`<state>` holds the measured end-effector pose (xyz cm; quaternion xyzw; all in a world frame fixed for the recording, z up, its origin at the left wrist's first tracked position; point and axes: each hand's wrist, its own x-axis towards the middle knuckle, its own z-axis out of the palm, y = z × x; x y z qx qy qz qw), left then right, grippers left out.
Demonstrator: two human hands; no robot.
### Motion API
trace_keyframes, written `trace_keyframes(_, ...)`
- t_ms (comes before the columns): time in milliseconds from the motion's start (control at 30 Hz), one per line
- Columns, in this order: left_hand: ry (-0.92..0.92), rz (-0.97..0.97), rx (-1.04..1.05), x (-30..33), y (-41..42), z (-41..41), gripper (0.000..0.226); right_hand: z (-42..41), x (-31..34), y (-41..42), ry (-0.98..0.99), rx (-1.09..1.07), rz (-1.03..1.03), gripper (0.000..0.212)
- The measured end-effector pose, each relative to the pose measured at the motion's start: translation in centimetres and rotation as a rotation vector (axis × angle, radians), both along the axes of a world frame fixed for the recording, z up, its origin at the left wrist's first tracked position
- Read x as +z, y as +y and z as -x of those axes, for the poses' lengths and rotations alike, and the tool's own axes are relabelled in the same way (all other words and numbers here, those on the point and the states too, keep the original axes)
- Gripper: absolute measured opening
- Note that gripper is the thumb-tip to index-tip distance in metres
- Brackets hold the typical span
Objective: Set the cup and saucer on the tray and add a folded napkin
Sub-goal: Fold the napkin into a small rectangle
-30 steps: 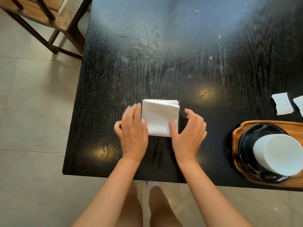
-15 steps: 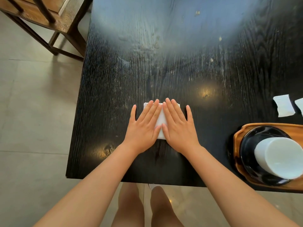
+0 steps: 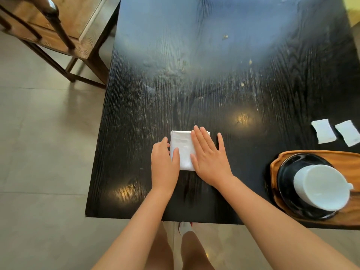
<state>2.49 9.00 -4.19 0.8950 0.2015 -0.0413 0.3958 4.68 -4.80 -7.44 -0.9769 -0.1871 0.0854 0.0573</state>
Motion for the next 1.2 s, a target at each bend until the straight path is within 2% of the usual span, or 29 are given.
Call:
trace_keyframes(167,0.094,0.082,0.102,0.6,0.5,-1.8,0.03,0.0,0.1,-0.1,-0.003,0.003,0.011,0.061)
trace_keyframes(267,0.171,0.155,0.082,0.8,1.0,-2.7,0.012,0.0,0.1,-0.1,0.018,0.009,0.016,0.061)
trace_keyframes(300,0.184,0.196,0.076,0.9,1.1,-2.8,0.014,0.0,0.1,-0.1,0.028,0.011,0.02,0.061)
trace_keyframes(433,0.049,0.266,0.041,1.4,1.1,-2.0,0.012,-0.1,0.1,-0.1,0.043,0.013,0.03,0.062)
trace_keyframes(533,0.052,0.345,0.021,1.6,1.0,-1.3,0.008,0.1,0.3,-0.2,0.039,0.003,0.012,0.062)
trace_keyframes(633,0.085,0.423,-0.006,2.3,1.6,-1.5,0.014,0.5,0.7,-0.2,0.047,-0.05,-0.104,0.063)
trace_keyframes(800,0.147,0.683,-0.065,3.8,2.9,-1.1,0.024,1.7,2.5,-0.2,0.054,-0.448,-0.492,0.075)
trace_keyframes(867,0.172,0.748,-0.076,4.0,3.5,-0.8,0.023,2.0,3.4,-0.2,0.143,-0.612,-0.684,0.077)
trace_keyframes(967,0.232,0.866,-0.118,4.1,4.6,-0.5,0.024,2.1,4.8,-0.9,0.444,-0.77,-0.928,0.076)
trace_keyframes(1067,0.303,1.014,-0.149,3.9,5.7,0.0,0.028,2.1,6.1,-2.1,0.807,-0.802,-1.185,0.053)
trace_keyframes(1133,0.339,1.053,-0.153,3.8,6.3,0.1,0.03,2.3,6.6,-2.5,0.913,-0.756,-1.226,0.034)
trace_keyframes(1200,0.348,0.979,-0.157,3.7,6.6,0.2,0.028,2.4,7.0,-2.4,0.892,-0.764,-1.203,0.028)
